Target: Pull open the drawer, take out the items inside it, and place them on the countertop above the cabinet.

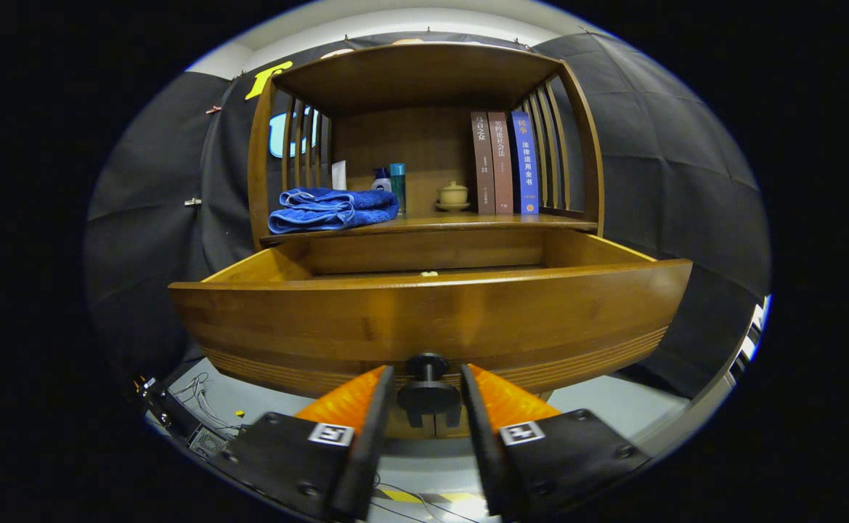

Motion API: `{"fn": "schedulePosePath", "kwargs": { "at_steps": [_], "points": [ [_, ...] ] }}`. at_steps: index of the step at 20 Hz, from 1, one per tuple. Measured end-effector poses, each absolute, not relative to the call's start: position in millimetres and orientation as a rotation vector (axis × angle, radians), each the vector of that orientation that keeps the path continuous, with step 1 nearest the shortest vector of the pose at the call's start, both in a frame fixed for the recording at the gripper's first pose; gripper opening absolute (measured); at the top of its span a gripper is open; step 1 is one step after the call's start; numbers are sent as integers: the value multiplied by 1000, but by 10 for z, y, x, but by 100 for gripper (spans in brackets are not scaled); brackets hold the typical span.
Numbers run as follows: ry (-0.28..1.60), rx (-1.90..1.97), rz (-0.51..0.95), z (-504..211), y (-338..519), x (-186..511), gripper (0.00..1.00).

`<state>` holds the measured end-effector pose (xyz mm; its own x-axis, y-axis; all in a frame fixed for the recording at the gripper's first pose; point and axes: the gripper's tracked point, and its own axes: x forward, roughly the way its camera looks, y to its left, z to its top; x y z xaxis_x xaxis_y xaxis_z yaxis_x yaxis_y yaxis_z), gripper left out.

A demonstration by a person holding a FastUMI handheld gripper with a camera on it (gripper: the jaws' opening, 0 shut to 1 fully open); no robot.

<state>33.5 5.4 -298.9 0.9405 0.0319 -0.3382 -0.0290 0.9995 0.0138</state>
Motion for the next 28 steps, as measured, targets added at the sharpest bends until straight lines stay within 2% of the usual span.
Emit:
{"fn": "schedulePosePath", "kwargs": {
  "at_steps": [2,8,14,20,28],
  "points": [
    [335,-16,21,-2832,-19,245,99],
    [362,52,37,-1973,-223,258,97],
    [491,44,74,-1631,-222,1021,99],
    [748,-79,131,-2102,3,1754,99],
    [1031,-104,107,-3074,138,2071,99]
  ]
}}
